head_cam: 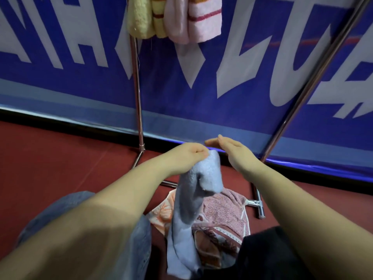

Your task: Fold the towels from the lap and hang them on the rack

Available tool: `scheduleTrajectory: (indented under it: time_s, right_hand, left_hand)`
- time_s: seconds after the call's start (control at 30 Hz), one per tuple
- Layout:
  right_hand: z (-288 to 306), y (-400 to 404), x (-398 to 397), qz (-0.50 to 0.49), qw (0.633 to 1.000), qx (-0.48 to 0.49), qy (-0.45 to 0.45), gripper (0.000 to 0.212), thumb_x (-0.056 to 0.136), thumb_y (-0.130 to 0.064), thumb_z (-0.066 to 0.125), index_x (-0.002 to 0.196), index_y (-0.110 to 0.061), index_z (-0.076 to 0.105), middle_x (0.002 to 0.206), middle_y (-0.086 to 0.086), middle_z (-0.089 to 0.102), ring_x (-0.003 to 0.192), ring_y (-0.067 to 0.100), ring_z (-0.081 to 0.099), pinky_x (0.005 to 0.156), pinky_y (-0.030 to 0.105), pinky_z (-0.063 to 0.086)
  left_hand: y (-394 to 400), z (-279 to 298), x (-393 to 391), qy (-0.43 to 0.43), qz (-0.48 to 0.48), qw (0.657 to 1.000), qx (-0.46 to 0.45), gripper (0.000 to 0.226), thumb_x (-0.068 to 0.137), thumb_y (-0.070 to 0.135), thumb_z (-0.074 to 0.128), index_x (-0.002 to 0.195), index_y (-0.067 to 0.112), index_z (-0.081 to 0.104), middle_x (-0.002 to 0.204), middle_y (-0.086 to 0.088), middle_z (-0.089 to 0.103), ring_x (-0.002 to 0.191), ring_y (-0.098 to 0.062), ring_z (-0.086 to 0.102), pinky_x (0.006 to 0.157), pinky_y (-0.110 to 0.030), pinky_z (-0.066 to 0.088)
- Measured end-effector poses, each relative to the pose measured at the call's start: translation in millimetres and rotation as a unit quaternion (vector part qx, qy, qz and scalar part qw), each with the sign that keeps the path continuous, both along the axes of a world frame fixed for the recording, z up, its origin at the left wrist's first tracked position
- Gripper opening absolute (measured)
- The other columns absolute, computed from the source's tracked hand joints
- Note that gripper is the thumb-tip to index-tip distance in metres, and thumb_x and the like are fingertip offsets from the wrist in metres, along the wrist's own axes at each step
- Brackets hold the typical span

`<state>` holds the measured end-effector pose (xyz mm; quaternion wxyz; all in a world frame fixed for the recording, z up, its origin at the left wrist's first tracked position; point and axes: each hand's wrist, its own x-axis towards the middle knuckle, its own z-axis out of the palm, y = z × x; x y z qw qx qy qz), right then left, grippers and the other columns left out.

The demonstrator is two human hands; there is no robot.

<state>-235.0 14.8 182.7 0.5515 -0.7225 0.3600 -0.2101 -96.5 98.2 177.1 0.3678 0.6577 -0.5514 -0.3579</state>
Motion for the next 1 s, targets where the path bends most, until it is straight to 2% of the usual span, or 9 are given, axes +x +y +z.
scheduleTrajectory:
  time_s: [0.07, 0.2, 0.37, 0.5, 0.6, 0.7, 0.77, 0.9, 1.0]
  right_hand:
    - [2, 2, -2, 0.039, 0.999, -0.019, 0.028, 0.049, 0.102, -0.035, 0.031, 0.081, -0.006, 0.065, 0.083, -0.002, 0.064, 0.076, 0.005, 0.056, 0.077, 0.018, 0.043]
    - [1, 3, -7, 0.065, 0.996, -0.027, 0.062, 0.054, 0.097, -0.043, 0.039, 0.086, 0.005, 0.06, 0.082, 0.008, 0.059, 0.074, 0.009, 0.05, 0.064, 0.018, 0.041]
    - [2, -3, -9, 0.027, 0.994, -0.09, 0.055, 0.041, 0.09, -0.049, 0.051, 0.064, -0.02, 0.04, 0.058, -0.005, 0.038, 0.055, 0.011, 0.035, 0.055, 0.028, 0.029]
    - [8, -16, -25, -0.023, 0.995, -0.098, 0.026, 0.038, 0.093, -0.046, 0.049, 0.064, -0.023, 0.038, 0.058, -0.006, 0.035, 0.053, 0.009, 0.032, 0.053, 0.029, 0.026]
    - [9, -32, -43, -0.061, 0.995, -0.075, 0.019, 0.035, 0.093, -0.045, 0.048, 0.071, -0.019, 0.043, 0.059, -0.005, 0.035, 0.051, 0.008, 0.033, 0.052, 0.028, 0.027]
    - [4, -41, -54, -0.059, 0.99, -0.097, 0.078, 0.037, 0.094, -0.046, 0.047, 0.072, -0.015, 0.044, 0.062, 0.0, 0.039, 0.058, 0.013, 0.037, 0.057, 0.03, 0.03]
    - [-1, -37, -51, -0.037, 0.984, -0.115, 0.135, 0.04, 0.095, -0.045, 0.045, 0.069, -0.015, 0.047, 0.066, 0.0, 0.045, 0.064, 0.014, 0.042, 0.061, 0.029, 0.034]
    - [-6, -7, -19, 0.04, 0.998, 0.006, 0.045, 0.04, 0.1, -0.041, 0.035, 0.087, -0.021, 0.066, 0.094, -0.001, 0.069, 0.09, 0.013, 0.063, 0.082, 0.019, 0.046]
    - [-12, 11, -3, 0.089, 0.995, 0.019, 0.036, 0.053, 0.096, -0.051, 0.033, 0.092, -0.016, 0.071, 0.104, 0.011, 0.072, 0.105, 0.029, 0.064, 0.096, 0.042, 0.046]
  left_hand:
    - [-1, -1, 2, 0.001, 0.004, 1.0, 0.006, 0.019, 0.094, 0.022, 0.05, 0.092, 0.012, 0.066, 0.087, 0.002, 0.059, 0.081, -0.009, 0.048, 0.079, -0.029, 0.04]
    - [-1, 0, 5, 0.024, 0.006, 1.0, 0.009, 0.019, 0.089, 0.029, 0.055, 0.072, 0.022, 0.061, 0.076, 0.001, 0.056, 0.075, -0.013, 0.048, 0.074, -0.032, 0.037]
    - [2, 5, 7, 0.051, 0.009, 0.998, 0.027, 0.022, 0.087, 0.035, 0.06, 0.075, 0.017, 0.064, 0.076, 0.0, 0.061, 0.072, -0.012, 0.051, 0.072, -0.028, 0.038]
    - [10, 6, 16, 0.075, -0.019, 0.995, 0.066, 0.032, 0.091, 0.028, 0.055, 0.061, 0.021, 0.062, 0.055, 0.014, 0.06, 0.056, 0.001, 0.049, 0.06, -0.02, 0.038]
    - [19, 9, 29, 0.048, -0.027, 0.995, 0.089, 0.026, 0.092, 0.028, 0.053, 0.073, 0.016, 0.064, 0.066, 0.01, 0.059, 0.064, -0.004, 0.046, 0.064, -0.022, 0.037]
    - [25, 16, 31, 0.071, -0.031, 0.994, 0.083, 0.022, 0.094, 0.019, 0.05, 0.081, 0.012, 0.066, 0.069, 0.012, 0.065, 0.065, 0.001, 0.055, 0.066, -0.013, 0.044]
    - [26, 17, 26, 0.088, -0.033, 0.993, 0.069, 0.021, 0.094, 0.015, 0.049, 0.084, 0.009, 0.067, 0.074, 0.008, 0.066, 0.07, -0.002, 0.056, 0.07, -0.016, 0.045]
    - [22, 14, 9, 0.08, -0.029, 0.995, 0.05, 0.025, 0.094, 0.016, 0.05, 0.074, 0.02, 0.065, 0.073, 0.008, 0.062, 0.072, -0.005, 0.051, 0.072, -0.022, 0.041]
    - [19, 11, 3, 0.057, -0.03, 0.996, 0.054, 0.023, 0.093, 0.023, 0.052, 0.074, 0.022, 0.065, 0.082, -0.002, 0.062, 0.078, -0.012, 0.051, 0.078, -0.029, 0.041]
